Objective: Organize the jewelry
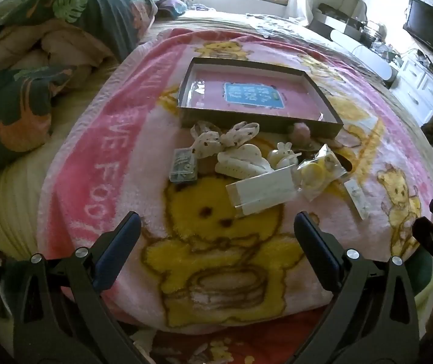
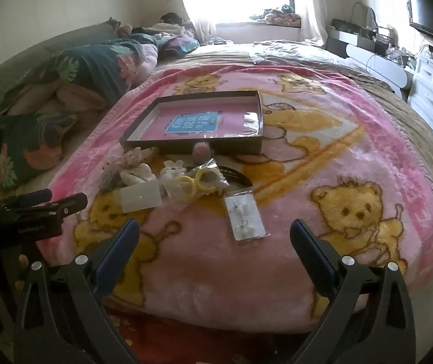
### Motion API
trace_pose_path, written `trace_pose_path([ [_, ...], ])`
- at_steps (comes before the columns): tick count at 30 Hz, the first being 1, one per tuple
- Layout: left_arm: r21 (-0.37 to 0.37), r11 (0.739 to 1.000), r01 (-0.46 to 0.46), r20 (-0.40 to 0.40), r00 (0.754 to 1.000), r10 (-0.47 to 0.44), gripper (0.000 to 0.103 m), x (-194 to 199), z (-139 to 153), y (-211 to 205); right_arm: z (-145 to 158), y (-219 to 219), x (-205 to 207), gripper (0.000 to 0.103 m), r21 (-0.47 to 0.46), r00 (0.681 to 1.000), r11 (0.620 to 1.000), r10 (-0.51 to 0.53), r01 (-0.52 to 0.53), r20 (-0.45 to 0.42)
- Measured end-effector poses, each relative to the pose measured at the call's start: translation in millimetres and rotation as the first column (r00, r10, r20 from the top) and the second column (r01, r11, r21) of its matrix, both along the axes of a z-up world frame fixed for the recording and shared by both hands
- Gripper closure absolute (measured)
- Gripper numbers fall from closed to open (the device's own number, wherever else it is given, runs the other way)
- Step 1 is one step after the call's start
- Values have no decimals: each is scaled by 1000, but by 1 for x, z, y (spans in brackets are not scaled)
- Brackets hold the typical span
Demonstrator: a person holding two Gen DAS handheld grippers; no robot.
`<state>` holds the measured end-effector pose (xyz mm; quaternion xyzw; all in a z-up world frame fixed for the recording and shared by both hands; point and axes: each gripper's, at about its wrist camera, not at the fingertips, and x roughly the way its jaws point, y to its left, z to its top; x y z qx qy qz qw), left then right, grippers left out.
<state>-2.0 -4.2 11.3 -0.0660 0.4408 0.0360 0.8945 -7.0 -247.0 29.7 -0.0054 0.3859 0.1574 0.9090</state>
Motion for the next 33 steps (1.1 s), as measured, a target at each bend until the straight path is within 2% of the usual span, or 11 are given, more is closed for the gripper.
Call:
trace_pose_path([
  [33, 1, 1000, -10, 14, 1000, 10, 8, 0, 4, 3, 1, 2, -1, 4, 12, 1000, 1000, 13, -13, -6],
])
